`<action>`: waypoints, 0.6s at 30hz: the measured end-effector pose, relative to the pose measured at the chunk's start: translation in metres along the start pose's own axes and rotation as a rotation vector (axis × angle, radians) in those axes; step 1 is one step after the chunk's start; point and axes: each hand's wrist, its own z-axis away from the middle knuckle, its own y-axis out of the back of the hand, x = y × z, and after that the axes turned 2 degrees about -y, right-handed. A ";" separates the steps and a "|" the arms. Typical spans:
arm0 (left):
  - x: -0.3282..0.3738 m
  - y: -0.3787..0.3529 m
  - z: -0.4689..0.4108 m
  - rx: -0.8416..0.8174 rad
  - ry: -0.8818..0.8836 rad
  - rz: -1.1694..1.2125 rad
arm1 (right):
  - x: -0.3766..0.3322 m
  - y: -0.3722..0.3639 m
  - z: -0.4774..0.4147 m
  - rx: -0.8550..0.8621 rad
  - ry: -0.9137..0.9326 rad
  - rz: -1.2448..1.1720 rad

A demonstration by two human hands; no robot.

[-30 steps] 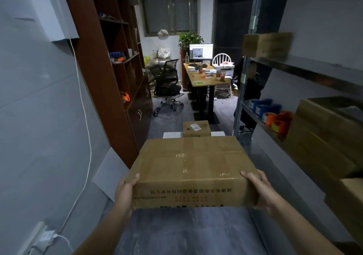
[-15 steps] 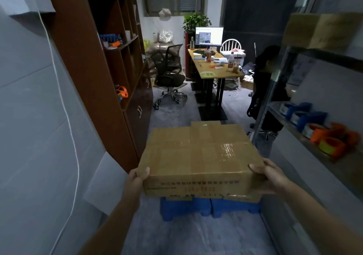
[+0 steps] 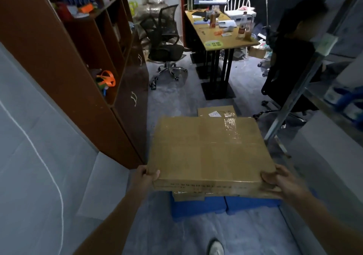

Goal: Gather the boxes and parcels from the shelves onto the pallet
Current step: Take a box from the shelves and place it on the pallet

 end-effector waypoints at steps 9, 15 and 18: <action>-0.081 -0.068 -0.134 0.041 0.200 -0.029 | 0.046 -0.034 -0.179 0.027 -0.140 0.054; -0.148 -0.108 -0.201 0.036 0.244 0.010 | 0.092 -0.053 -0.265 0.110 -0.229 0.086; -0.179 -0.121 -0.226 0.042 0.280 0.029 | 0.113 -0.062 -0.300 0.133 -0.259 0.113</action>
